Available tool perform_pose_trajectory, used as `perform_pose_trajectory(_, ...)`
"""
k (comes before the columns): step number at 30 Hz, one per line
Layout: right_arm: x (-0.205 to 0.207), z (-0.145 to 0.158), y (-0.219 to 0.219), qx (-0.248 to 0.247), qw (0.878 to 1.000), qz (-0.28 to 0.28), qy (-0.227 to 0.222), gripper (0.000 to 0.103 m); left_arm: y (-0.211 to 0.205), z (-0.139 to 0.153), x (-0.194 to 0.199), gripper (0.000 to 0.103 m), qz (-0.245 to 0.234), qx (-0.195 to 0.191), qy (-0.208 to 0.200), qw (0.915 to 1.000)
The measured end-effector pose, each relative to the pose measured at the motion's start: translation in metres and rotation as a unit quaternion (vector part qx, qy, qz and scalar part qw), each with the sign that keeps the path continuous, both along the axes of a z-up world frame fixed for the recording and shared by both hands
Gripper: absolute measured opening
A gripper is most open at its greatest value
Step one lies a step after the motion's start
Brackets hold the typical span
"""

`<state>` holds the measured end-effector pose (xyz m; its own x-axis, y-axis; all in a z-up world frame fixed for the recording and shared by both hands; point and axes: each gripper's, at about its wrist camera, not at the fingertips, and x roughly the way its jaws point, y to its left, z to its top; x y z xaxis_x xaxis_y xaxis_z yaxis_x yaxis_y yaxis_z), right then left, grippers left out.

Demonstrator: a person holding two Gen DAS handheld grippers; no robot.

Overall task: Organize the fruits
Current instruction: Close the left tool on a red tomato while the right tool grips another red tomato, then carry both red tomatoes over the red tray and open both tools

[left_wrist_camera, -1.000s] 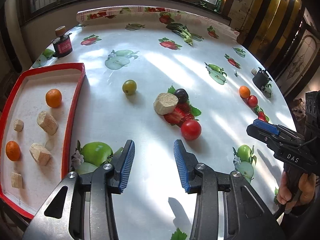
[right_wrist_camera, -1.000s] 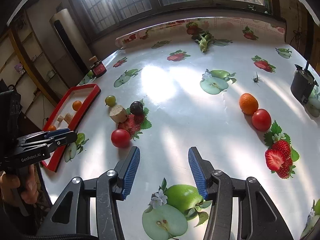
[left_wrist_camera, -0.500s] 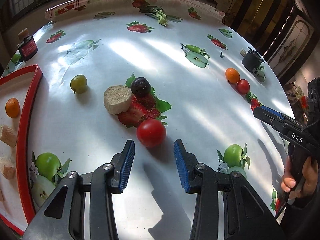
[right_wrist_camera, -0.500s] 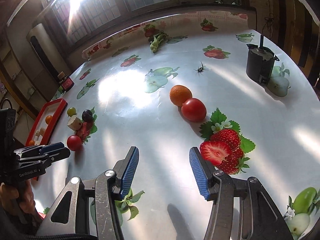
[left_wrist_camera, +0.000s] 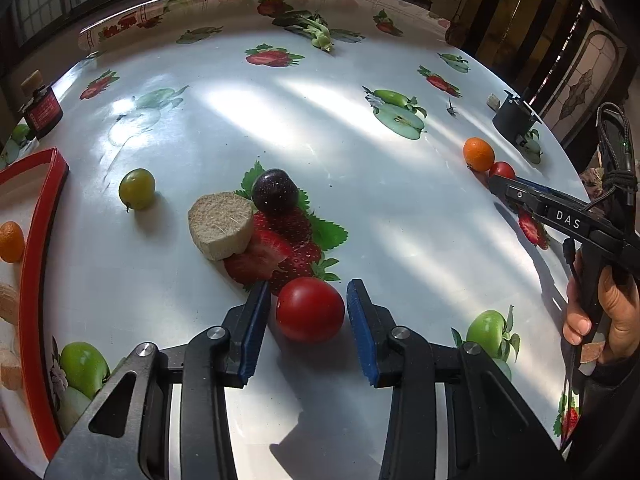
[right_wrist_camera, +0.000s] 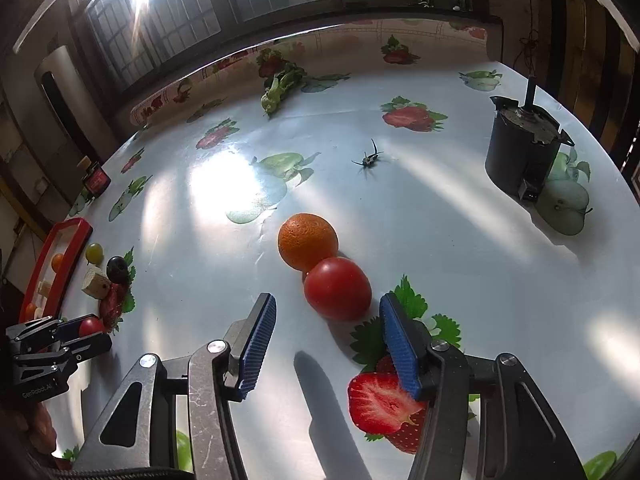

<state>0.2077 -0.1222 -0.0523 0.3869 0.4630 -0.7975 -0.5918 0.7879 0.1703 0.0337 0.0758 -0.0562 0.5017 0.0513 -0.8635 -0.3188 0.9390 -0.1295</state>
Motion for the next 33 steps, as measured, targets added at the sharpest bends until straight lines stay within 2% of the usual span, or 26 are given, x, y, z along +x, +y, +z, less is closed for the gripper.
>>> perform_pose_trajectory(1,0.0,0.0,0.002,-0.008,1.0,0.0,-0.007,0.041,0.0,0.0,0.0,0.03,-0.002,0.001,-0.001,1.0)
perform_pose_trajectory(2,0.0,0.0,0.003,-0.014,1.0,-0.001,-0.011,0.035,0.0,0.0,-0.001,0.03,-0.003,-0.001,-0.002,1.0)
perform_pose_trajectory(14,-0.039,0.014,0.003,0.015,0.999,0.03,-0.005,0.034,0.007,0.014,-0.027,0.03,0.011,0.0,-0.019,0.9998)
perform_pose_trajectory(33,-0.113,0.029,0.076,0.026,0.991,0.133,0.001,0.034,0.05,0.035,-0.083,0.03,0.072,0.013,-0.042,0.9964)
